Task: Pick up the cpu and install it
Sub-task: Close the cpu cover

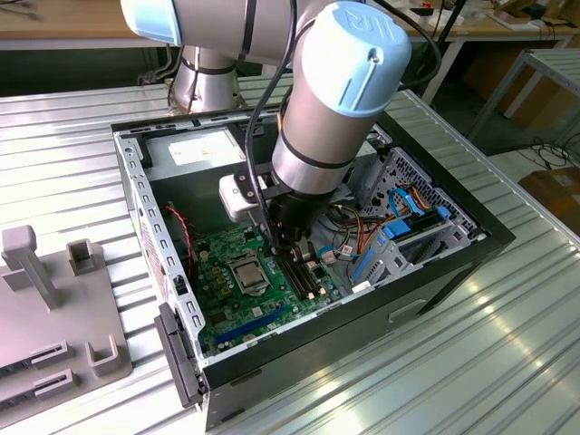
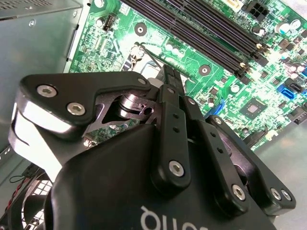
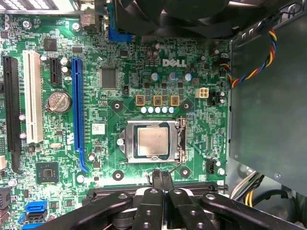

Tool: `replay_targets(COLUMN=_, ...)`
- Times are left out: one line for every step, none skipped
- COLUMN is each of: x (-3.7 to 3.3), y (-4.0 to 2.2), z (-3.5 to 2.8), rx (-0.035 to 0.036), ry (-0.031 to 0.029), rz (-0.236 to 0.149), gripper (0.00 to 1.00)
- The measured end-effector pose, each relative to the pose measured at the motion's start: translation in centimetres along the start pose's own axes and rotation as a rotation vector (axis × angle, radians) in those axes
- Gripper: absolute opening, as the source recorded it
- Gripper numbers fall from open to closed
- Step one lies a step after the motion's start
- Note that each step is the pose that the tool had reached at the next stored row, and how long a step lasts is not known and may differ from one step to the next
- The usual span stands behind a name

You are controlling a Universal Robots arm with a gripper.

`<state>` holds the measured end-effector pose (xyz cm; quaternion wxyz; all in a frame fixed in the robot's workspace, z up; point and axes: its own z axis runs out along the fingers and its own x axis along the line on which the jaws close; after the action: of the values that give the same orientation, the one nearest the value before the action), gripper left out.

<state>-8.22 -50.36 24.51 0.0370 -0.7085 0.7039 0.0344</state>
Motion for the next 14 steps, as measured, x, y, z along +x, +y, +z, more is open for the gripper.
replay_targets(x=0.01, y=0.0, z=0.03, rx=-0.0001, ry=0.0007, rz=0.0, gripper=0.11)
replay_targets(x=0.01, y=0.0, z=0.06, rx=0.0, ry=0.0014, rz=0.0, gripper=0.11)
replay_targets(x=0.01, y=0.0, z=0.1, rx=-0.0001, ry=0.0025, rz=0.0, gripper=0.11)
replay_targets(x=0.01, y=0.0, z=0.12, rx=-0.0001, ry=0.0032, rz=0.0, gripper=0.11)
replay_targets(x=0.02, y=0.01, z=0.15, rx=0.0, ry=0.0035, rz=0.0, gripper=0.11)
replay_targets(x=0.02, y=0.01, z=0.19, rx=0.0, ry=0.0037, rz=0.0, gripper=0.11)
replay_targets(x=0.02, y=0.0, z=0.24, rx=0.0, ry=0.0036, rz=0.0, gripper=0.11)
replay_targets(x=0.03, y=0.0, z=0.27, rx=-0.0001, ry=0.0038, rz=0.0, gripper=0.11)
replay_targets(x=0.04, y=0.01, z=0.31, rx=-0.0001, ry=0.0039, rz=0.0, gripper=0.11)
replay_targets(x=0.04, y=0.01, z=0.36, rx=-0.0002, ry=0.004, rz=0.0, gripper=0.11)
replay_targets(x=0.06, y=0.01, z=0.41, rx=-0.0002, ry=0.004, rz=0.0, gripper=0.11)
replay_targets(x=0.07, y=0.01, z=0.44, rx=-0.0002, ry=0.0041, rz=0.0, gripper=0.11)
replay_targets(x=0.11, y=0.01, z=0.52, rx=-0.0004, ry=0.0042, rz=0.0, gripper=0.11)
replay_targets(x=0.15, y=0.01, z=0.57, rx=-0.0007, ry=0.0041, rz=0.0, gripper=0.11)
